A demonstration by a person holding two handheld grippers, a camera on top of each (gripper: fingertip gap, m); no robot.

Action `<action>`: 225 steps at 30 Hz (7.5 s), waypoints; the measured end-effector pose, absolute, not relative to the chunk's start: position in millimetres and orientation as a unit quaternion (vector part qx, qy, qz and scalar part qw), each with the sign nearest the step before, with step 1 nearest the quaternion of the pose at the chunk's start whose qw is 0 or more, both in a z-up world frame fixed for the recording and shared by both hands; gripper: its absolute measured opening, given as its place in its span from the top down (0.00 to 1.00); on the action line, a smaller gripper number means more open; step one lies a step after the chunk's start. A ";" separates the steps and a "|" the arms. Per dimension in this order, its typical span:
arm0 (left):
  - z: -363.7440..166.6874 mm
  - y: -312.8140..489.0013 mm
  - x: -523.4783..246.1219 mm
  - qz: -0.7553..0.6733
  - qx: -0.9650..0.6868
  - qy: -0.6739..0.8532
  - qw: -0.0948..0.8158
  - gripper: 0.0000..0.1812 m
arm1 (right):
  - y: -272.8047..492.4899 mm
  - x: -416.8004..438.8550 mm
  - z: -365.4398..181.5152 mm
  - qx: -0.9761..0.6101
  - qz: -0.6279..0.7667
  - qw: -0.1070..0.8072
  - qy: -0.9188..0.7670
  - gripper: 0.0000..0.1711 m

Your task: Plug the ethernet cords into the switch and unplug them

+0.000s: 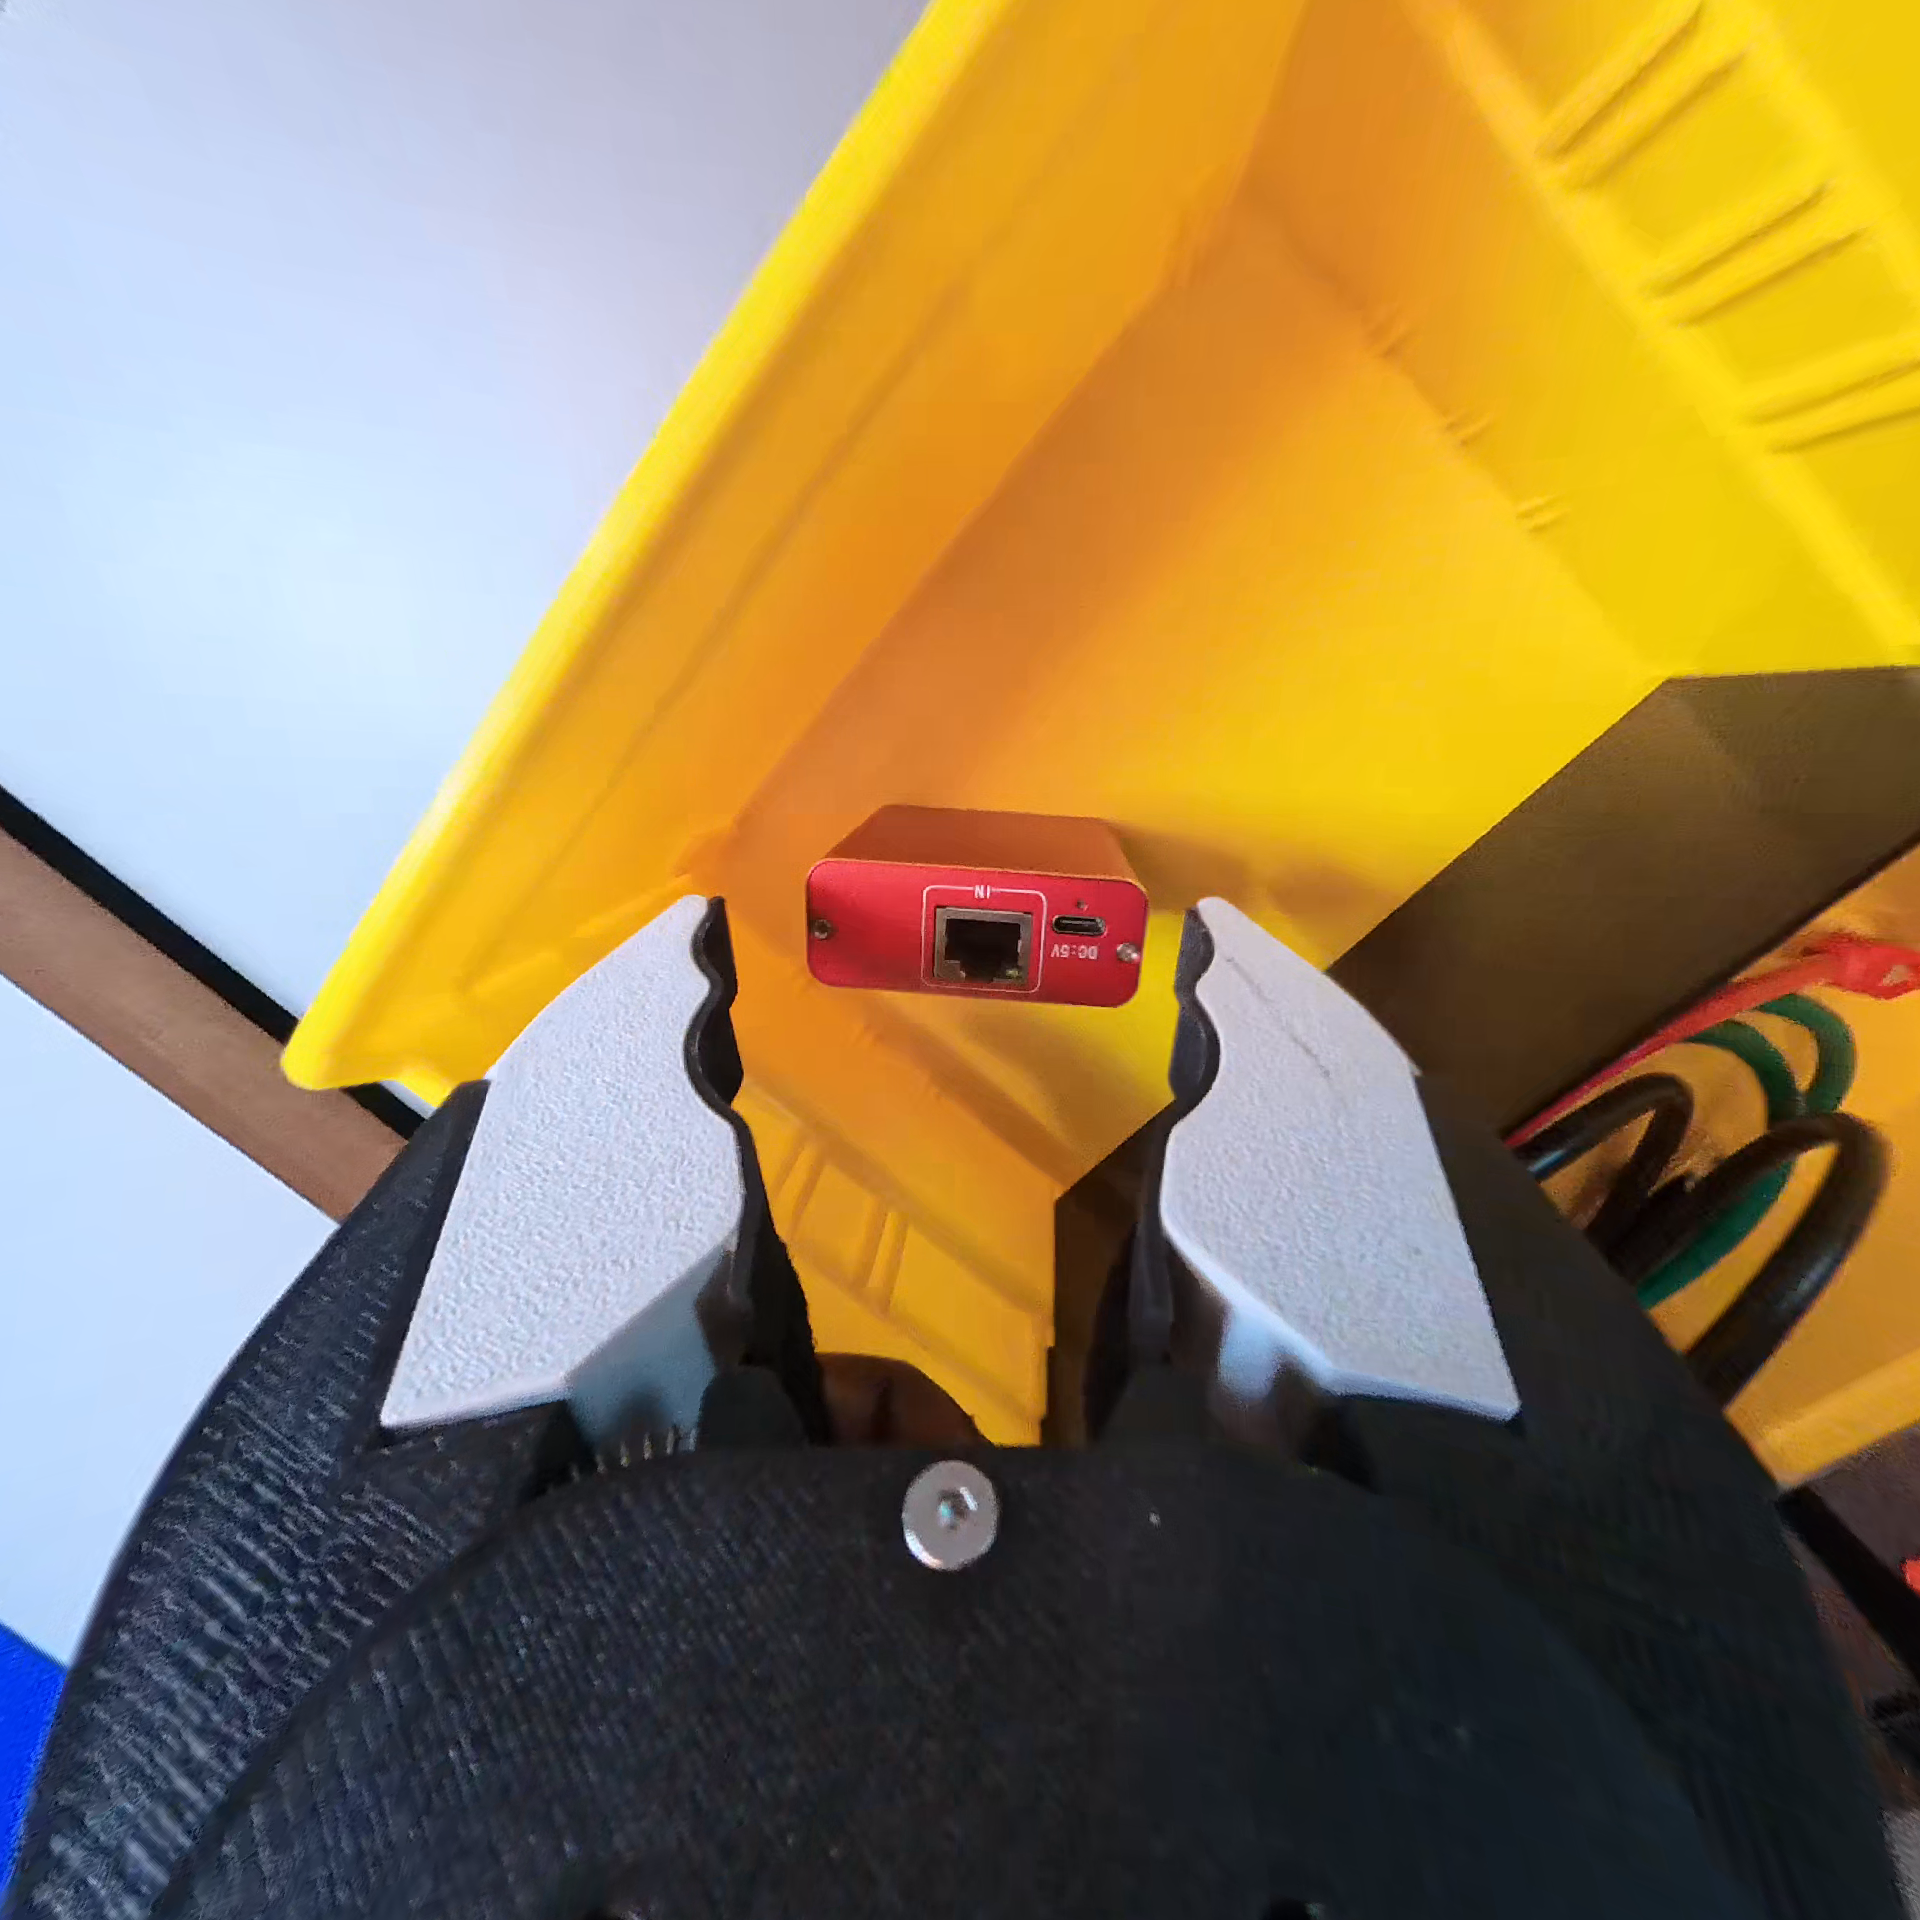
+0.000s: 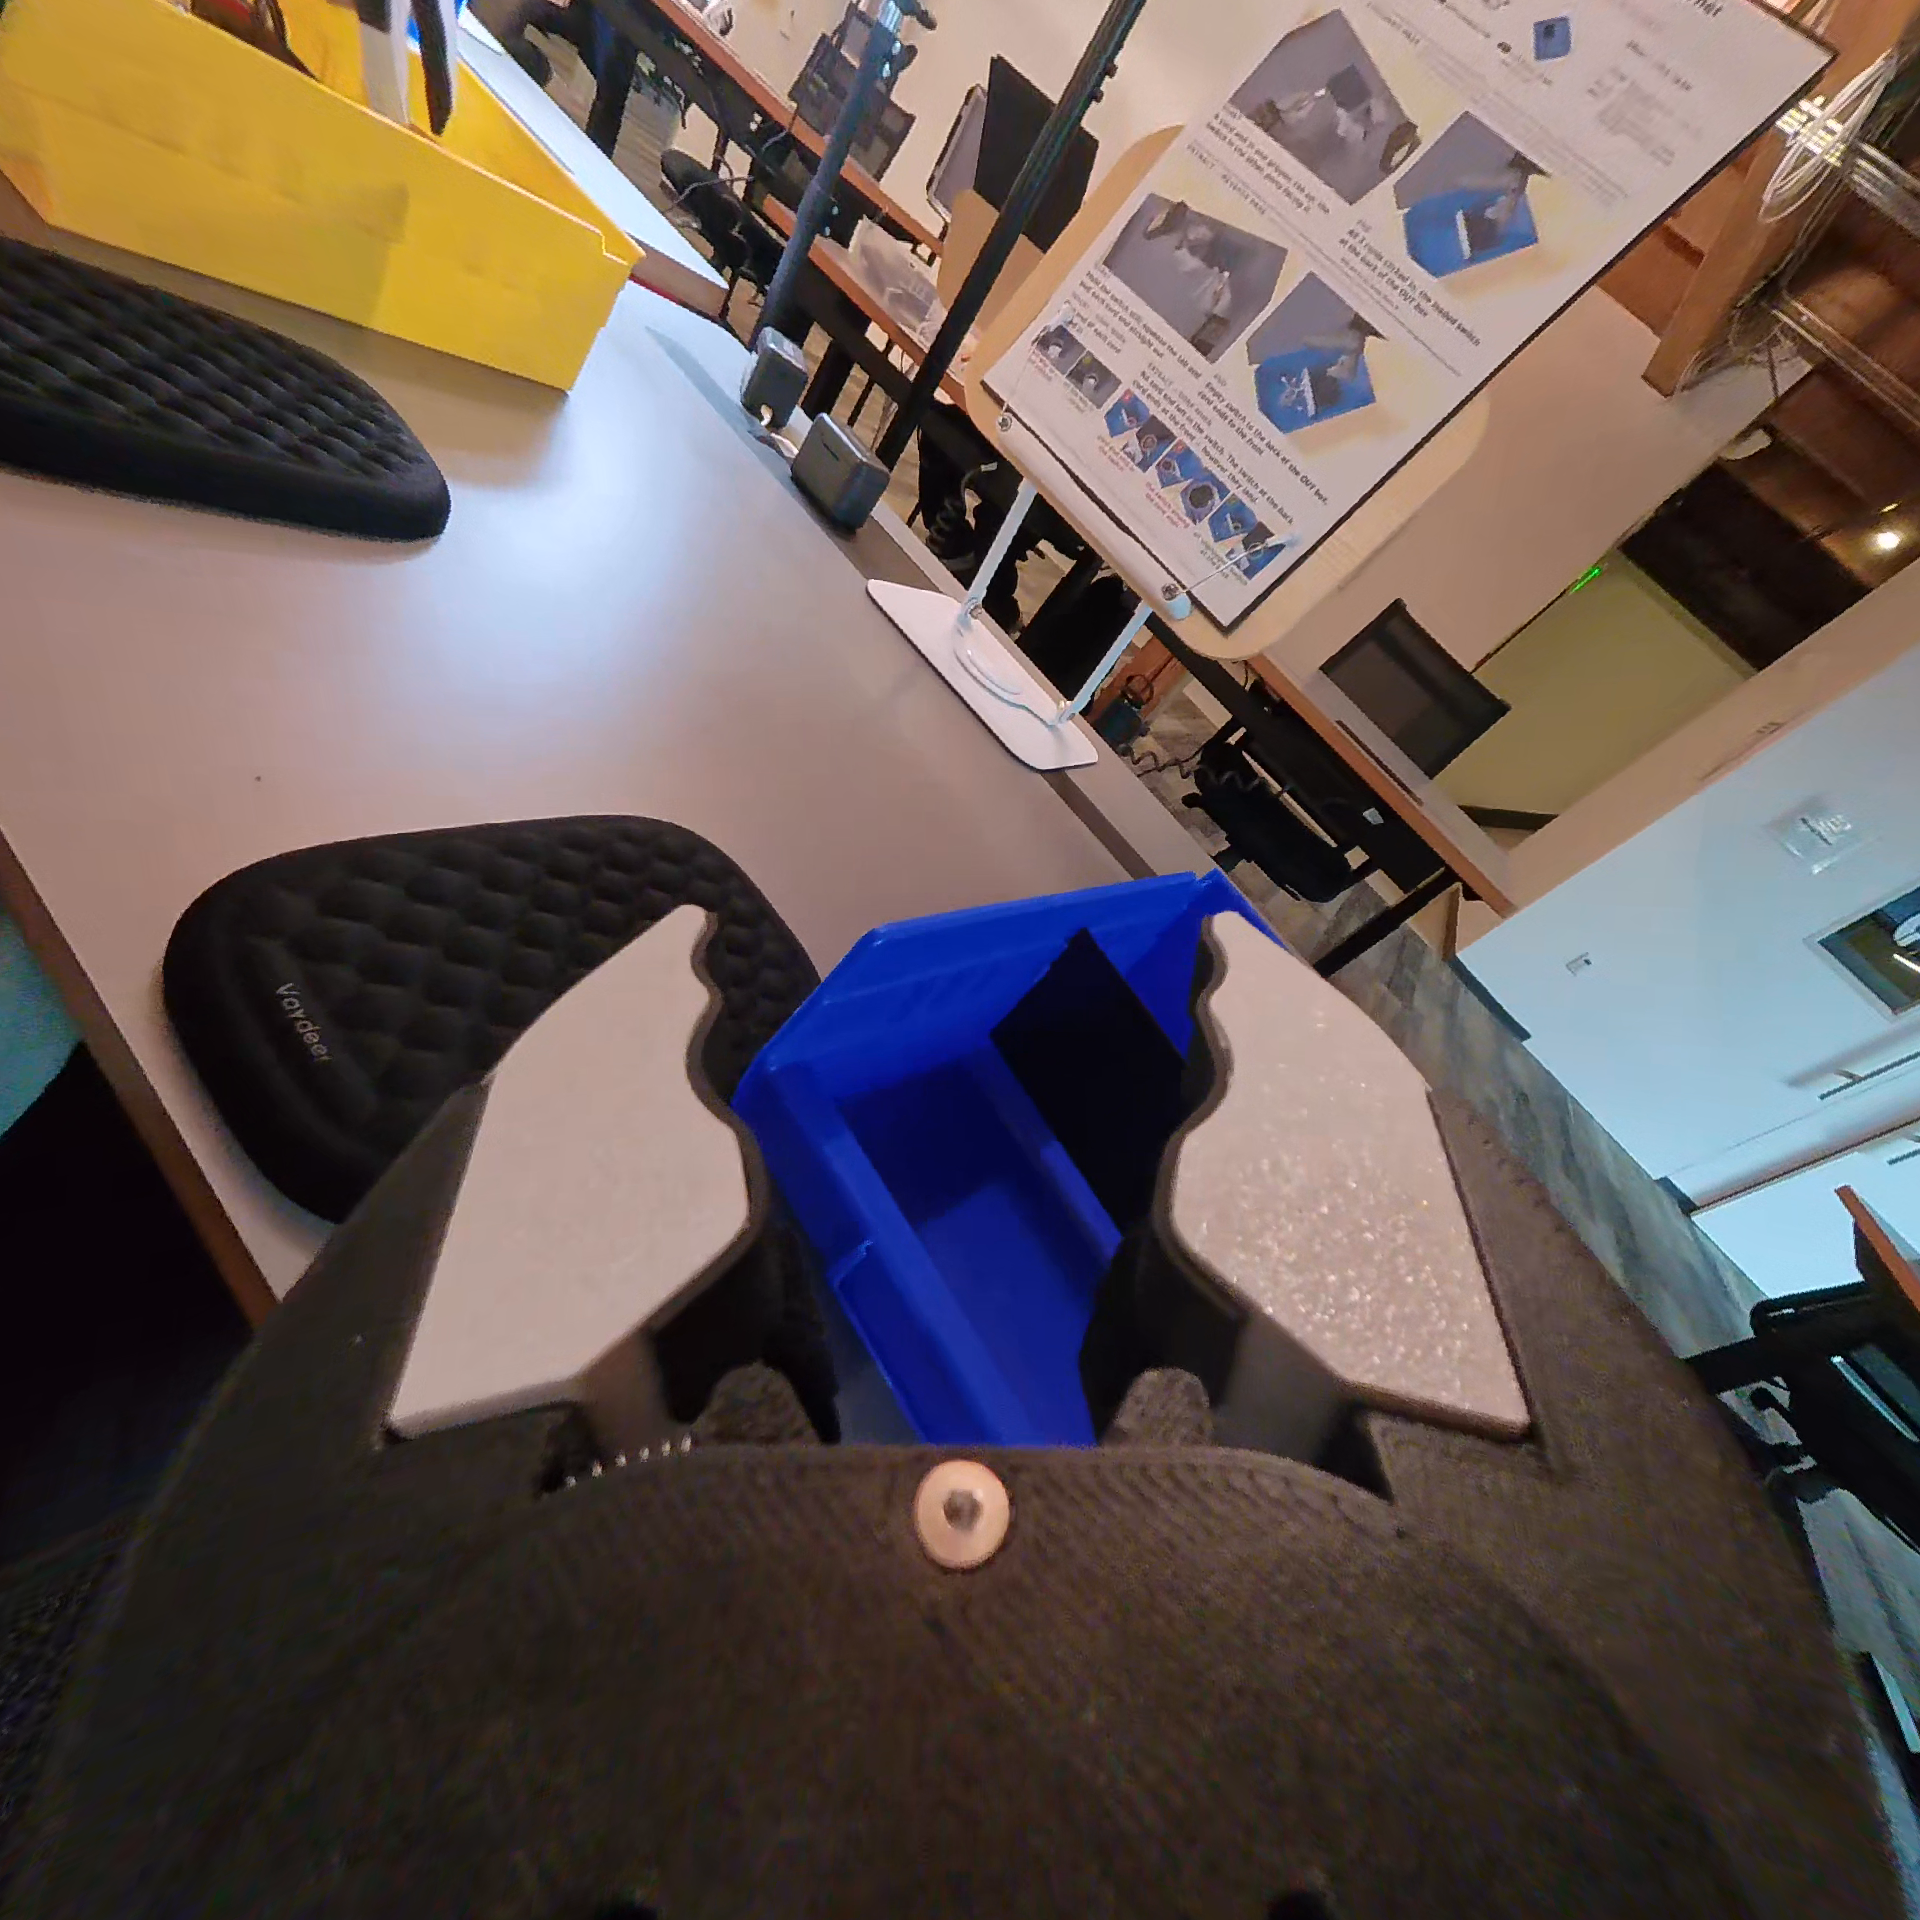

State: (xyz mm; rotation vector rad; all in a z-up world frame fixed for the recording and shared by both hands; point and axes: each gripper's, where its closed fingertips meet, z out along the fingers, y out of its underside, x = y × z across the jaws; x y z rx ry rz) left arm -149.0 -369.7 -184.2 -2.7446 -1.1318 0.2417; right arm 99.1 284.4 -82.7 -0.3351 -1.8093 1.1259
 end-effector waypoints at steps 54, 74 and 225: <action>-205.4 48.8 46.2 0.034 -0.974 0.060 0.215 0.62 | 225.6 95.1 -97.8 -0.070 0.492 0.409 -0.765 0.49; -74.0 -248.8 -15.7 0.356 -0.882 -0.169 0.259 0.67 | 212.9 91.9 -99.7 -0.061 0.491 0.394 -0.774 0.49; -65.9 -35.3 124.3 0.253 -0.786 0.088 0.557 0.89 | -41.5 129.7 -64.7 0.214 0.704 0.151 -0.660 0.92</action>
